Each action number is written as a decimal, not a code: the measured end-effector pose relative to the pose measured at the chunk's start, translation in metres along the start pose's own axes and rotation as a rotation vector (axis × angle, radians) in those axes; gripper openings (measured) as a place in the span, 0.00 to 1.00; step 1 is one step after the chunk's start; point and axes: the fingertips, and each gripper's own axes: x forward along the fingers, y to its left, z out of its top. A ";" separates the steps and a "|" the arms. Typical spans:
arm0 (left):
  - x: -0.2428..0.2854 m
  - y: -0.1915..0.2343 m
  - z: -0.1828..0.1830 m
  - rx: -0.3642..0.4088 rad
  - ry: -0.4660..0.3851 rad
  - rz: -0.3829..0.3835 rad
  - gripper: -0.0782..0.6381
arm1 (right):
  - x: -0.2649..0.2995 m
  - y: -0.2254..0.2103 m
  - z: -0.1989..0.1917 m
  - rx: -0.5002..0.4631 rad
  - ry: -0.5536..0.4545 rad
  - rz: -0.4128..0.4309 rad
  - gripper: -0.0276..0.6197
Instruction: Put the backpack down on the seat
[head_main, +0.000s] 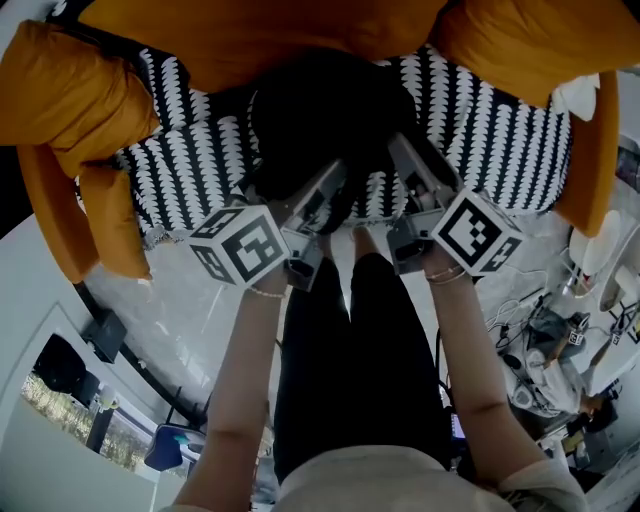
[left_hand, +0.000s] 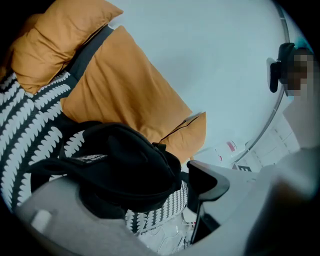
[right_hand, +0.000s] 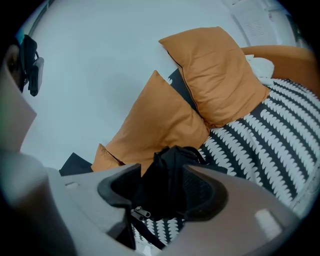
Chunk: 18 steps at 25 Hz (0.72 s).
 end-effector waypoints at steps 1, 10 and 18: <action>-0.003 -0.002 -0.003 -0.005 0.001 0.004 0.64 | -0.004 0.000 -0.001 -0.002 0.002 0.004 0.43; -0.051 -0.020 -0.006 -0.034 0.019 -0.015 0.64 | -0.019 0.051 -0.011 -0.036 0.054 0.073 0.43; -0.058 -0.053 -0.013 -0.050 -0.005 -0.038 0.64 | -0.039 0.066 -0.006 -0.053 0.073 0.164 0.43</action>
